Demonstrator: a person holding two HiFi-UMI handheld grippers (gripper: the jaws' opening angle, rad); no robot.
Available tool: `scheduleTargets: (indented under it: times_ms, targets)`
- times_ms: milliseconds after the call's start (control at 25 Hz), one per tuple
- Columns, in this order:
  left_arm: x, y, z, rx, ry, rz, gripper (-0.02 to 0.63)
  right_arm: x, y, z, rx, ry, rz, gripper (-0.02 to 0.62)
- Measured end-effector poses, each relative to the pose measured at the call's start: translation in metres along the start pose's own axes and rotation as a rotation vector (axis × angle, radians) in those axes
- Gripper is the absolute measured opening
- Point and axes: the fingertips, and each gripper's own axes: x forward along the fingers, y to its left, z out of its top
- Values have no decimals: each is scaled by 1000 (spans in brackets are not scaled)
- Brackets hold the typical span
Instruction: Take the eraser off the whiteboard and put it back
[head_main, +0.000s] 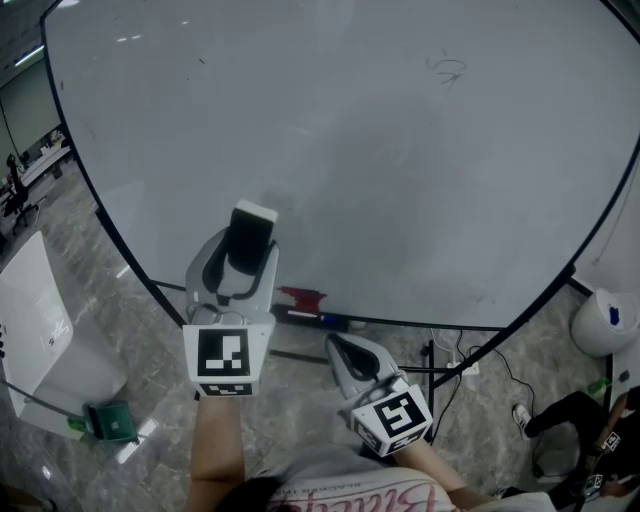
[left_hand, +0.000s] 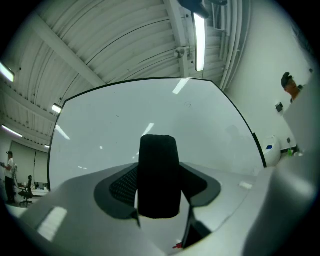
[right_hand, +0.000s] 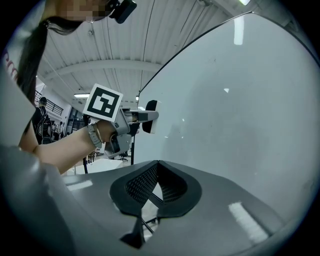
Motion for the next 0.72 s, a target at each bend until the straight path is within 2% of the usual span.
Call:
scheduleTargets:
  times_ms: [360,720]
  targets:
    - [-28,-8,-32,-79,37,-20,236,4,0,-5,5,12,-6,2]
    - [-47,-24,-41,-109,13,-68,236,10,7,-7,5,24,4,2]
